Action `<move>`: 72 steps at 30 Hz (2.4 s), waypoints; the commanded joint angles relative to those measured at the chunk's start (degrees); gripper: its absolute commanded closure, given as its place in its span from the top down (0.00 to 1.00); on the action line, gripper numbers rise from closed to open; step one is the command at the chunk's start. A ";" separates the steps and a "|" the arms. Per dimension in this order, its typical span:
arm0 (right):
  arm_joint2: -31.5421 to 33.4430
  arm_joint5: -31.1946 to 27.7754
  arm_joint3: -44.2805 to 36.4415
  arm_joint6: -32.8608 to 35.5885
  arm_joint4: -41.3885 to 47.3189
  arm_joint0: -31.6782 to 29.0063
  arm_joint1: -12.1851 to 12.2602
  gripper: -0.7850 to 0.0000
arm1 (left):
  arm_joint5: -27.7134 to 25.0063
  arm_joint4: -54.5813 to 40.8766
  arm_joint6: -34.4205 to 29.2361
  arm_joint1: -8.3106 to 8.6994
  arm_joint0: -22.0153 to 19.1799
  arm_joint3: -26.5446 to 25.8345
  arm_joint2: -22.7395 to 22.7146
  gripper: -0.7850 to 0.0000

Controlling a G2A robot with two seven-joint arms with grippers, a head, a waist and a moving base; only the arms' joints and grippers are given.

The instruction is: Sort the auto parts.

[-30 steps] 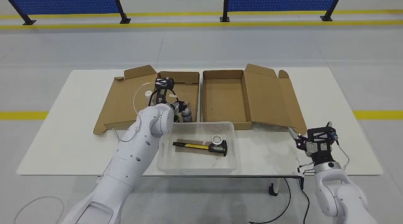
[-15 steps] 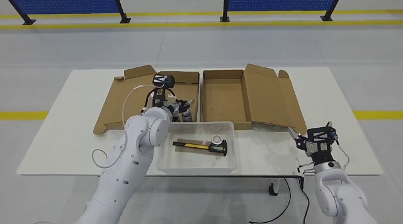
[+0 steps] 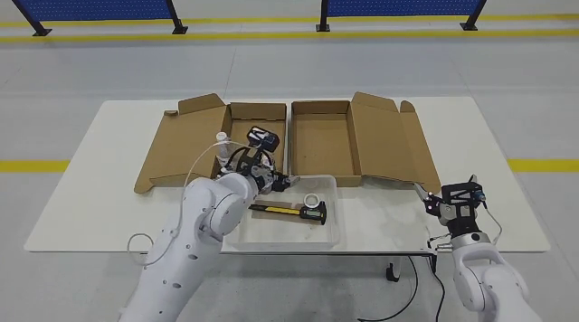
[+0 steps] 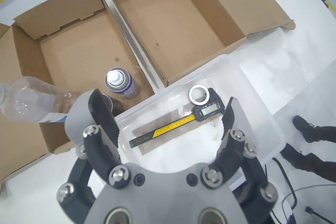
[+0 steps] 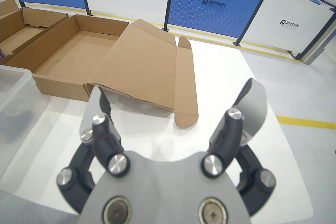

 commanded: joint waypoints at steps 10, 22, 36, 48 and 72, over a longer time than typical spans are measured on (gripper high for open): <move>0.00 0.00 0.00 0.00 0.00 0.00 0.00 1.00 | -0.56 -0.07 3.22 0.70 5.03 -2.80 -1.95 1.00; 0.00 0.00 0.00 0.00 0.00 0.00 0.00 1.00 | 3.94 1.18 8.58 2.20 13.32 -7.58 -12.56 1.00; 0.00 0.00 0.00 0.00 0.00 0.00 0.00 1.00 | 9.32 5.29 11.33 3.60 19.82 -10.47 -25.90 1.00; 0.00 0.00 0.00 0.00 0.00 0.00 0.00 1.00 | 11.61 7.18 12.28 3.74 18.01 -7.76 -27.83 1.00; -13.06 -13.32 -18.11 36.18 -1.21 11.70 -0.51 1.00 | 11.61 7.18 12.28 3.74 18.01 -7.76 -27.83 1.00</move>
